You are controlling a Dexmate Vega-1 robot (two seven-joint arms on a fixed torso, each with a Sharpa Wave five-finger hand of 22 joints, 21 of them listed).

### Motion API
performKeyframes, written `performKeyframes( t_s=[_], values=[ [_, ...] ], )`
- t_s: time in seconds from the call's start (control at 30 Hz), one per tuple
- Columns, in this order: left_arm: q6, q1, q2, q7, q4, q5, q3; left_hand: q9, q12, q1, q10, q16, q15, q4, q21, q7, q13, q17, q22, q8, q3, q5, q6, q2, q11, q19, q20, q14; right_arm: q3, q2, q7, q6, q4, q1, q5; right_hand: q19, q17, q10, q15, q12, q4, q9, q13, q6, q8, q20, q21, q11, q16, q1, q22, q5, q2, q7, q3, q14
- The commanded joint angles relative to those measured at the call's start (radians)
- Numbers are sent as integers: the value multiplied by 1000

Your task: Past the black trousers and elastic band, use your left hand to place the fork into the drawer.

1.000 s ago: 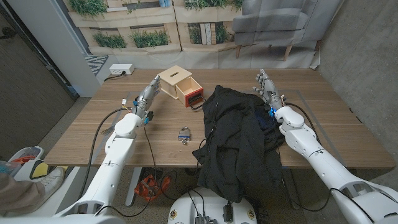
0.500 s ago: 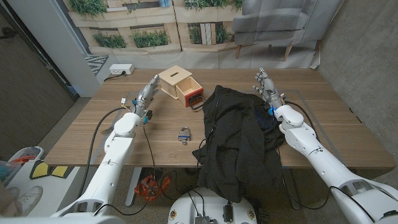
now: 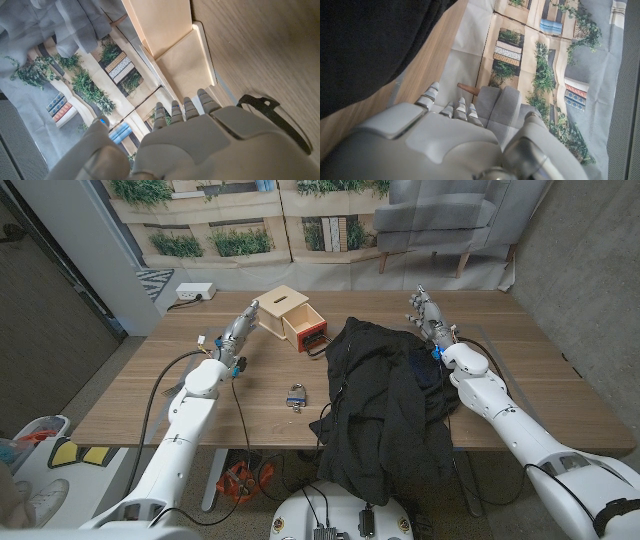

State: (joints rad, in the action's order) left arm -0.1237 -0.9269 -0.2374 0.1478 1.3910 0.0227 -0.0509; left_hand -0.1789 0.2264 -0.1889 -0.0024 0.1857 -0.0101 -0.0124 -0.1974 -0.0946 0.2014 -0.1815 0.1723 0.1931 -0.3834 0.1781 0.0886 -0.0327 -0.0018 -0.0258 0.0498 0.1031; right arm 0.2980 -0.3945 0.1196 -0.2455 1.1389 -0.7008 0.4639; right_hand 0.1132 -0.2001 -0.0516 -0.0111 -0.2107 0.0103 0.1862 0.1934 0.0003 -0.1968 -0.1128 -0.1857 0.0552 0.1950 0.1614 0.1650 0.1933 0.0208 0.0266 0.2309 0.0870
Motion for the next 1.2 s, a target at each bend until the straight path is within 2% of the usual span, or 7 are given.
performKeyframes(
  t_s=[0.03, 0.3, 0.6, 0.93, 1.2],
  values=[
    [8, 0, -16, -22, 2, 27, 0, -2, 2, -5, 8, -1, -6, 4, 4, -2, 2, -1, 3, -1, -3, 1, 3, -8, 5, -7, 1, 10, 13, 34, 37, -44, -110, 75, -17, 1, 1, 6, -1, 1, -9, 3, 4, 2, -6, 7, -3, 6, 3, 3, 6, -1, -1, 1, 4, 1],
    [19, -25, -26, -44, 37, 52, -3, -2, 2, -6, 9, -3, -8, 7, 5, -3, 2, -1, 3, -2, -5, 1, 2, -12, 4, -10, 1, 15, 13, 28, 29, -44, -84, 63, -23, 2, 1, 6, -1, 2, -10, 3, 4, 1, -5, 7, -3, 4, 3, 4, 6, -1, -2, 1, 3, 2],
    [37, -71, -33, -80, 94, 73, -26, -2, 1, -6, 8, -3, -7, 8, 6, -1, 2, -1, 3, -1, -6, 1, 6, -14, 5, -12, -1, 17, 16, 8, 0, -11, 7, 18, -26, 2, 1, 8, -1, 3, -12, 4, 4, 2, -4, 8, -3, 3, 3, 4, 6, -2, -3, 1, 3, 3],
    [70, -118, -56, -142, 160, 158, -27, -2, 1, -5, 8, -3, -9, 10, 6, -1, 2, -1, 3, -1, -6, 0, 8, -15, 7, -13, -3, 22, 17, -21, -41, 41, 106, -22, -29, 2, 1, 7, -3, 3, -14, 4, 4, 1, -4, 7, -3, 4, 4, 5, 6, -2, -4, 1, 3, 3],
    [83, -125, -56, -146, 173, 166, -31, -2, 3, -4, 14, -6, 15, 12, 5, 0, 2, -1, 3, -1, -7, 0, 12, -16, 5, -13, -15, 33, 18, -34, -48, 57, 132, -22, -29, 3, 1, 8, -2, 4, -15, 4, 4, 2, -4, 7, -4, 6, 5, 4, 6, -3, -5, 1, 2, 2]
  ],
)
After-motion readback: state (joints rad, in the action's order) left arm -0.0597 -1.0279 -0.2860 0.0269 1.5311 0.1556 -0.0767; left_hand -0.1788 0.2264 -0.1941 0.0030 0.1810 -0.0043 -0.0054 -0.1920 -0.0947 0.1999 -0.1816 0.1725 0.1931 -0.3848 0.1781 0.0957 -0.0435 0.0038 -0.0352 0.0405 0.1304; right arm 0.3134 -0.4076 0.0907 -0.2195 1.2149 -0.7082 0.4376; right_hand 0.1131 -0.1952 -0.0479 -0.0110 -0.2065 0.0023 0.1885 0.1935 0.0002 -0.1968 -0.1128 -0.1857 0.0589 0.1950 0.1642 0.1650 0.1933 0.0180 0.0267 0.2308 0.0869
